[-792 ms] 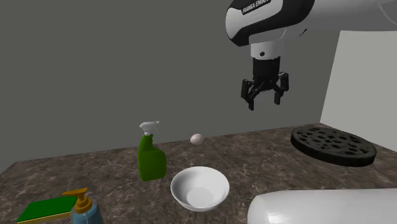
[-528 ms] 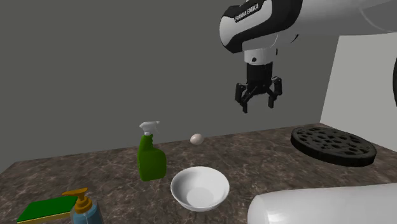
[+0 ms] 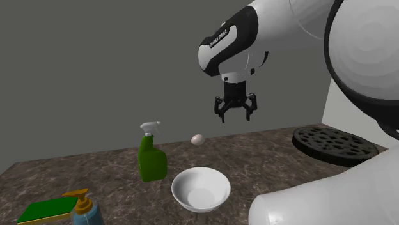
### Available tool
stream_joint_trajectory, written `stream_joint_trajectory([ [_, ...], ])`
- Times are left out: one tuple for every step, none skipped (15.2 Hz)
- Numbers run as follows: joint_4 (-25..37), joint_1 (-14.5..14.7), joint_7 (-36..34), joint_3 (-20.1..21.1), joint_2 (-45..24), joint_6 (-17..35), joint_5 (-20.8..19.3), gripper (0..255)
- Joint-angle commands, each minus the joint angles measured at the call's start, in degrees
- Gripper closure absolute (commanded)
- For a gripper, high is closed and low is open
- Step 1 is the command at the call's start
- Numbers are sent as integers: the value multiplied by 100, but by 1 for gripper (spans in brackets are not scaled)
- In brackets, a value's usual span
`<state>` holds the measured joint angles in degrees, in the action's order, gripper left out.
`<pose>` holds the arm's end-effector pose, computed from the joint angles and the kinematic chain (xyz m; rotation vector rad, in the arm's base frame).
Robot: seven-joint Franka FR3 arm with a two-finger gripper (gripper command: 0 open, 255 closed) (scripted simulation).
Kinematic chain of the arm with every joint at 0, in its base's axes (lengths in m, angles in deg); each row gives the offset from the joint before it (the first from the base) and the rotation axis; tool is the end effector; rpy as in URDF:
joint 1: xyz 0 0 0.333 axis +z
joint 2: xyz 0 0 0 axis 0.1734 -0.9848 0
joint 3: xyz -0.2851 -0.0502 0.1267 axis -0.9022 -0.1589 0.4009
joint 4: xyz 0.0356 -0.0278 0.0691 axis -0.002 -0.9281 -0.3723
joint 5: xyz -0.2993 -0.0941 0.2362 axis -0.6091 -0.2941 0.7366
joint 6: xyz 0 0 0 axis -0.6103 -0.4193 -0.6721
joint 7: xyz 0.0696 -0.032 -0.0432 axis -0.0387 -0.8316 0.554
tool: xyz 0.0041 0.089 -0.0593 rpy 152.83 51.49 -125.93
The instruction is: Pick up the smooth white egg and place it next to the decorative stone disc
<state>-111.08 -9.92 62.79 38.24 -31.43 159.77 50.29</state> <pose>0.3723 0.1074 0.5337 3.0230 0.0365 0.2595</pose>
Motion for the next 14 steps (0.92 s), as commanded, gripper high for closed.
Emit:
stream_joint_trajectory([
  [25, -66, -425, 216, -365, 360, 39, 0],
  [73, -100, -631, 322, -552, 505, 40, 0],
  [132, -138, -838, 428, -746, 645, 33, 0],
  [200, -178, -1049, 533, -946, 782, 13, 0],
  [278, -221, -1264, 638, -1152, 914, -19, 0],
  [365, -266, -1483, 741, -1364, 1040, -63, 0],
  [461, -313, -1706, 843, -1582, 1159, -121, 0],
  [567, -360, -1935, 941, -1805, 1272, -194, 0],
  [682, -404, -2170, 1033, -2033, 1378, -282, 0],
  [807, -446, -2411, 1121, -2267, 1475, -385, 0],
  [940, -484, -2656, 1203, -2506, 1563, -503, 0],
  [1083, -513, -2907, 1273, -2749, 1641, -637, 0],
  [1236, -535, -3161, 1335, -2997, 1708, -782, 0],
  [1398, -543, -3417, 1382, -3248, 1765, -938, 0],
])
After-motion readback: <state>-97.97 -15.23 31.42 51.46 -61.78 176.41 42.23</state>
